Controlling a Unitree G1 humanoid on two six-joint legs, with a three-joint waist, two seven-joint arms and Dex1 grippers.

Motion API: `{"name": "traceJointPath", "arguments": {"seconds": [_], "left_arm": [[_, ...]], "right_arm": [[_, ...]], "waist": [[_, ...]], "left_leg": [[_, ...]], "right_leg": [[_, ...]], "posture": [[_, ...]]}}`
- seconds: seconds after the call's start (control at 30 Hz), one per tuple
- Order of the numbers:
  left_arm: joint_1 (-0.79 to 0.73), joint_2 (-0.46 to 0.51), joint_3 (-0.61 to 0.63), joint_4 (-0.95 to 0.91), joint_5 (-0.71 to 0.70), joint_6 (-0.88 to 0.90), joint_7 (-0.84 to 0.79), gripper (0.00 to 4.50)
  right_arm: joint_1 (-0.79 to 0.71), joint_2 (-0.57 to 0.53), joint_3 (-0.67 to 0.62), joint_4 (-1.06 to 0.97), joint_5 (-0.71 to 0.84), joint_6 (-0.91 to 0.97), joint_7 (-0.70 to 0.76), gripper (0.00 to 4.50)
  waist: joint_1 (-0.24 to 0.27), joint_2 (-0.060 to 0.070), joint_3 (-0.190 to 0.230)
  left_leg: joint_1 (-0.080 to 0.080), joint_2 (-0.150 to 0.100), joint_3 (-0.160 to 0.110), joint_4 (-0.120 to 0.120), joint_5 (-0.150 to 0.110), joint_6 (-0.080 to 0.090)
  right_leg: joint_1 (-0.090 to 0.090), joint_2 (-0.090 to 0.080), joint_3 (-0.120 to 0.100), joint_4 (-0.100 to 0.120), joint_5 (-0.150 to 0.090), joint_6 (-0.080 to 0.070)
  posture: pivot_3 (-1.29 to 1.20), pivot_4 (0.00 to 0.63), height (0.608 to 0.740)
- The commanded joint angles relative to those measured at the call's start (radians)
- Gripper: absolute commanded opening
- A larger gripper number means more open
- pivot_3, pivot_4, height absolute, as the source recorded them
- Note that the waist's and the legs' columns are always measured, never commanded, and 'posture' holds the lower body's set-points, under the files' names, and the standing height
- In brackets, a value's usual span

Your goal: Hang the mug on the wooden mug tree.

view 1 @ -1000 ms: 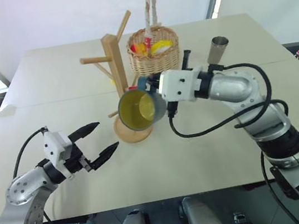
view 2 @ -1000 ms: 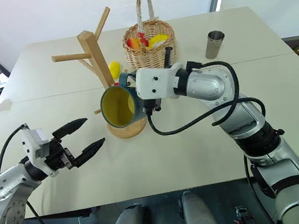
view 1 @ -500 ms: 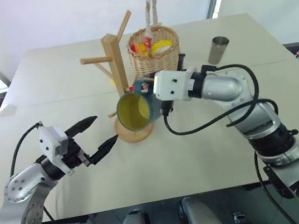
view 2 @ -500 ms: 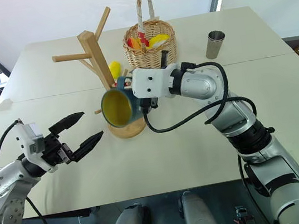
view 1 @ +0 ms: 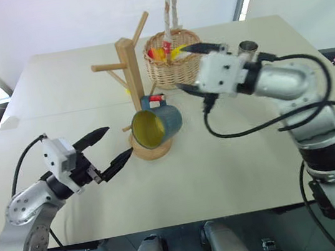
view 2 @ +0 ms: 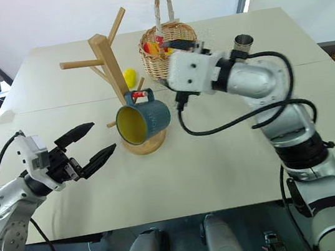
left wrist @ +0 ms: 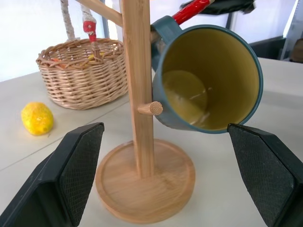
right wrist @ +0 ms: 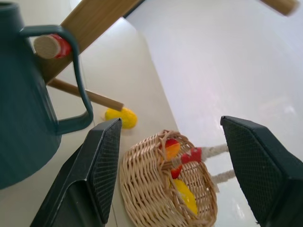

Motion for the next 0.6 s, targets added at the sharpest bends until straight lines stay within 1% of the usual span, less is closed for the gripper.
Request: {"name": "traceJointPath", "arguments": {"seconds": [0.03,0.1,0.17,0.27,0.43,0.6], "left_arm": [[-0.014,-0.046,0.046,0.082,0.024,-0.001,0.091,4.50],[-0.011,-0.072,0.054,0.128,0.062,-0.023,0.132,4.50],[-0.004,-0.102,0.062,0.181,0.117,-0.054,0.187,4.50],[0.031,-0.150,0.081,0.285,0.198,-0.104,0.273,4.50],[0.061,-0.205,0.109,0.322,0.246,-0.128,0.372,4.50],[0.075,-0.224,0.117,0.308,0.248,-0.150,0.386,4.50]], "right_arm": [[0.143,0.042,-0.157,-0.027,0.161,0.087,-0.023,3.43],[0.225,0.083,-0.196,-0.012,0.205,0.095,-0.054,3.43],[0.297,0.154,-0.242,0.015,0.267,0.116,-0.105,3.43],[0.403,0.254,-0.273,0.136,0.247,0.032,-0.213,3.43],[0.457,0.300,-0.268,0.260,0.230,-0.084,-0.274,3.43],[0.459,0.308,-0.243,0.325,0.227,-0.145,-0.300,3.43]], "waist": [[-0.001,-0.001,-0.001],[-0.005,-0.001,0.000],[-0.008,-0.001,0.000],[-0.008,-0.001,-0.001],[-0.004,0.000,0.000],[-0.002,0.000,0.000]], "left_leg": [[0.000,0.000,0.000,0.000,0.000,0.000],[0.000,0.000,0.000,0.000,0.000,0.000],[0.001,0.000,0.001,0.000,0.000,0.000],[0.002,0.000,0.001,-0.001,0.000,0.000],[0.001,0.000,0.001,0.000,0.000,0.000],[0.001,0.000,0.001,0.000,0.000,0.000]], "right_leg": [[0.000,0.000,0.000,0.000,0.000,0.000],[0.000,0.000,0.000,0.000,0.000,0.000],[-0.001,0.000,0.001,0.001,0.000,0.000],[-0.001,0.001,0.001,0.003,0.000,0.000],[-0.001,0.000,0.001,0.002,0.000,0.000],[-0.001,0.001,0.001,0.003,0.000,0.000]], "posture": [[0.00,0.150,0.740],[0.00,0.150,0.740],[0.00,0.150,0.740],[0.00,0.150,0.740],[0.00,0.150,0.740],[0.00,0.150,0.740]]}}
